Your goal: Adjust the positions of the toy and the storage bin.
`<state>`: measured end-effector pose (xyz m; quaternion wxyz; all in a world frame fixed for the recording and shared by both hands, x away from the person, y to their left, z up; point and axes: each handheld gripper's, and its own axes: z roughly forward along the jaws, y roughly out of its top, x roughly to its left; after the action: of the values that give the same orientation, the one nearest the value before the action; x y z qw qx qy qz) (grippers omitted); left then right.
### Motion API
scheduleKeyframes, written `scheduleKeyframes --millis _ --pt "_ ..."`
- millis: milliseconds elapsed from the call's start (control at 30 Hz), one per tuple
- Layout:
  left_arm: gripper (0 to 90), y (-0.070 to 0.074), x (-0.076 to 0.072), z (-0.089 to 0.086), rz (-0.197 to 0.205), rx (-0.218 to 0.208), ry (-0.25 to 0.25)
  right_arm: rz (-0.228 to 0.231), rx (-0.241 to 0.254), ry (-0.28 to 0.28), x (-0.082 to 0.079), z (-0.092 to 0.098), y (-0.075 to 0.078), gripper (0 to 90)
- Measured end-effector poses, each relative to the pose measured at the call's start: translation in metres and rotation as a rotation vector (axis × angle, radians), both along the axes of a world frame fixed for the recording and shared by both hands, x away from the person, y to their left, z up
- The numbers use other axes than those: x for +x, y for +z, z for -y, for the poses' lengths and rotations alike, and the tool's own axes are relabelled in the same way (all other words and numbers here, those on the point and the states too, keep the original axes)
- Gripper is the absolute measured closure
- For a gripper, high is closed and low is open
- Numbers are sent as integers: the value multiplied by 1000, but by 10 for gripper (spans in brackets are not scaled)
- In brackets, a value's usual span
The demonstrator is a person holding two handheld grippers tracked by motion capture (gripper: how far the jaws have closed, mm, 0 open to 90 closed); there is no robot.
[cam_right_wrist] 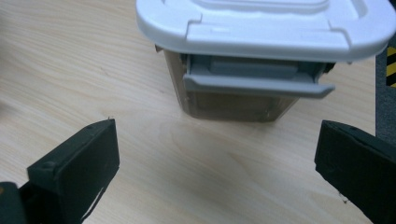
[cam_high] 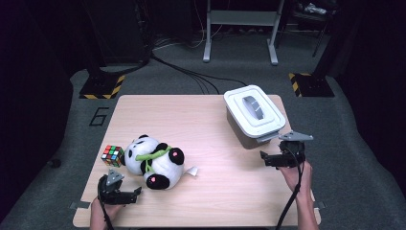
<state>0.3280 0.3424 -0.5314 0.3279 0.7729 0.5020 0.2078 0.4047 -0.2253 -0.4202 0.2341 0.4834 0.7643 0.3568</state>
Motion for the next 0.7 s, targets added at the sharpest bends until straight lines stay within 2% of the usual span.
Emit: scheduleKeyframes --millis 433,700 --pt "0 -1 0 0 9 -2 4 22 -12 13 29 -8 21 0" --pt "0 -1 0 0 9 -2 4 2 0 9 53 -12 24 0"
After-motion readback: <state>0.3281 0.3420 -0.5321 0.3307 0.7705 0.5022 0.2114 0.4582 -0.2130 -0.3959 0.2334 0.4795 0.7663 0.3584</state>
